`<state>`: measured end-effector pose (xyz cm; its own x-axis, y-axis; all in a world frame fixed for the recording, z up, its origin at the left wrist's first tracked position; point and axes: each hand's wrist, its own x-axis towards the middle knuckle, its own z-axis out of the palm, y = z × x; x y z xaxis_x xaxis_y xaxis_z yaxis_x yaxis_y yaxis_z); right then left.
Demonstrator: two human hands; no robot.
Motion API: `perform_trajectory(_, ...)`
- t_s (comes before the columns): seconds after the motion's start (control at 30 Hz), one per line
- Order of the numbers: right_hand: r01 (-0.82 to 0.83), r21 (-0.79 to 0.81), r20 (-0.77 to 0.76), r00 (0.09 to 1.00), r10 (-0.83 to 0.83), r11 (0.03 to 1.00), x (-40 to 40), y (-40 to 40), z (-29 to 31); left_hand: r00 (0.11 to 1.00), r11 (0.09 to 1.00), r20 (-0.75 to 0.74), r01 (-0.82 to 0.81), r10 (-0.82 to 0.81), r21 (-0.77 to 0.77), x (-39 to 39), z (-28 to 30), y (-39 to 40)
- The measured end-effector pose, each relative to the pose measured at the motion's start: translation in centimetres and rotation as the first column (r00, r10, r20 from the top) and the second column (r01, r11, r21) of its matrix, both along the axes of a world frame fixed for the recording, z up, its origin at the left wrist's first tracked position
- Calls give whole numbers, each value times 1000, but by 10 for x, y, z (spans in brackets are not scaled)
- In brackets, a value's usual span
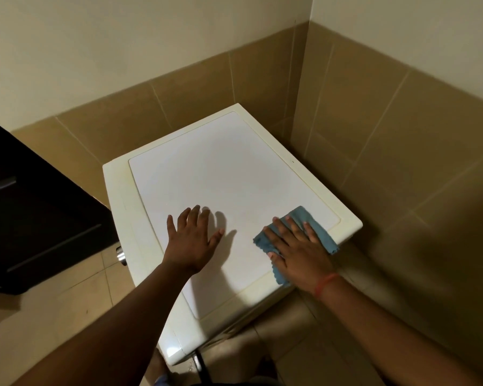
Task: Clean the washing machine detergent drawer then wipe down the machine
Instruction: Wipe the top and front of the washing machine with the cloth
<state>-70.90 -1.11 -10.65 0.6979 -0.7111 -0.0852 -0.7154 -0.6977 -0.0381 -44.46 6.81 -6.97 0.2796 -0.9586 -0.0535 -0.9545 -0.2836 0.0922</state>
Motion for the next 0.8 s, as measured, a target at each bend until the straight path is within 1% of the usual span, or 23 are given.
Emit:
perform_trajectory(0.03, -10, 9, 7, 1000, 10, 1000, -8, -12, 3, 1000, 1000, 5, 1, -1, -11, 1, 0, -1)
perform_trajectory(0.07, 43, 12, 28, 999, -43, 999, -14, -27, 4, 1000, 1000, 10, 4, -4, -20, 1, 1, -3)
perform_trajectory(0.13, 261, 31, 48, 964, -263, 965, -16, -44, 6, 1000, 1000, 10, 6, -6, -21, -1, 2, -7)
perform_trajectory(0.17, 320, 41, 43, 946, -321, 947, -13, -43, 5, 1000, 1000, 6, 4, -4, -19, -2, 2, -8)
perform_trajectory(0.2, 310, 51, 42, 949, -312, 949, -7, -36, 3, 1000, 1000, 4, -1, 1, -13, -3, 1, -8)
perform_trajectory(0.3, 90, 22, 29, 995, -91, 996, -12, -24, 2, 1000, 1000, 7, -10, 10, -1, -8, 0, -8)
perform_trajectory(0.33, 78, 17, 32, 996, -78, 997, -18, -32, 3, 1000, 1000, 8, -4, 4, -7, -10, 0, -10)
perform_trajectory(0.43, 271, 14, 43, 962, -271, 963, -22, -52, 6, 1000, 1000, 17, 12, -11, -22, -17, 2, -18)
perform_trajectory(0.47, 287, 8, 27, 958, -287, 958, -19, -50, 3, 1000, 1000, 20, 11, -11, -18, -18, 2, -20)
perform_trajectory(0.57, 148, -24, 4, 989, -148, 989, -20, -38, -3, 1000, 1000, 18, 15, -15, -9, -24, -1, -20)
perform_trajectory(0.6, 127, -17, 3, 992, -127, 992, -24, -43, -1, 1000, 1000, 12, 18, -18, -13, -25, -1, -21)
perform_trajectory(0.63, 152, -8, 14, 988, -151, 988, -27, -52, 1, 1000, 1000, 7, 21, -20, -20, -26, -1, -23)
perform_trajectory(0.7, 282, 10, 36, 959, -283, 959, -23, -64, 4, 1000, 999, 12, 22, -22, -31, -28, 0, -25)
perform_trajectory(0.73, 321, 5, 24, 947, -321, 947, -17, -61, 3, 1000, 999, 17, 20, -20, -27, -28, 0, -25)
perform_trajectory(0.77, 311, -7, 4, 950, -311, 950, -11, -54, 0, 1000, 1000, 20, 17, -17, -20, -28, -1, -23)
perform_trajectory(0.8, 263, -21, -3, 965, -263, 965, -7, -48, -4, 1000, 1000, 20, 16, -15, -16, -29, -2, -21)
